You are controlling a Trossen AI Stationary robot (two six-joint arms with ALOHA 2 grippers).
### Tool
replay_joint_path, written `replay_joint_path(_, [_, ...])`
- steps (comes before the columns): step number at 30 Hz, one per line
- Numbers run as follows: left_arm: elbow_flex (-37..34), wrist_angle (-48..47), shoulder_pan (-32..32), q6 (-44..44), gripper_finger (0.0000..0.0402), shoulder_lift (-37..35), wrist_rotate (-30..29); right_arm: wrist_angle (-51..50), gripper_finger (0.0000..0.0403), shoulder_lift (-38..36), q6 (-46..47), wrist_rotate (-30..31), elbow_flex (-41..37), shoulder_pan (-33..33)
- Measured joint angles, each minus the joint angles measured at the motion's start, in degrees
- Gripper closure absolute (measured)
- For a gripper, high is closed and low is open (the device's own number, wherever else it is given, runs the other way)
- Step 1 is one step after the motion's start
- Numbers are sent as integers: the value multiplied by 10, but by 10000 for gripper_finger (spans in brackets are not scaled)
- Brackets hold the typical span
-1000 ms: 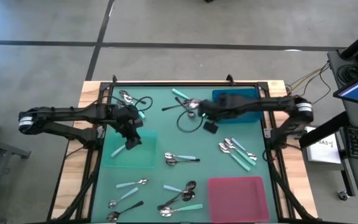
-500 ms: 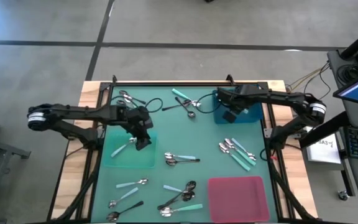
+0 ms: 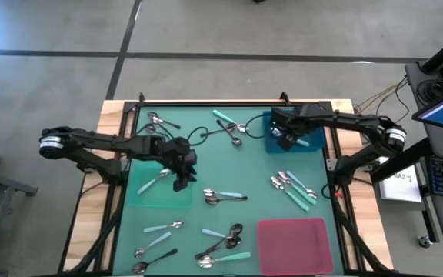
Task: Sort silverware by color (type)
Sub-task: Put the black spoon into the red bin
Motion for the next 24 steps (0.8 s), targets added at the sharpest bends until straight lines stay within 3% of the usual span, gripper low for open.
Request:
replay_joint_path(6, [0,13,2,2,276,-3,-42,41,206,0,5,-26,29,22])
replay_joint_path(10, [0,12,-2,-7,276,-3,-42,136,210,4,11,-106,32,57])
replay_joint_path(13, [0,13,-5,-10,276,-3,-42,229,214,19,41,-103,26,96])
replay_joint_path(18, [0,15,-15,-25,276,-7,-41,336,219,78,68,-101,34,133])
replay_joint_path(24, [0,11,-29,-48,276,-27,-31,349,220,186,99,-101,95,134])
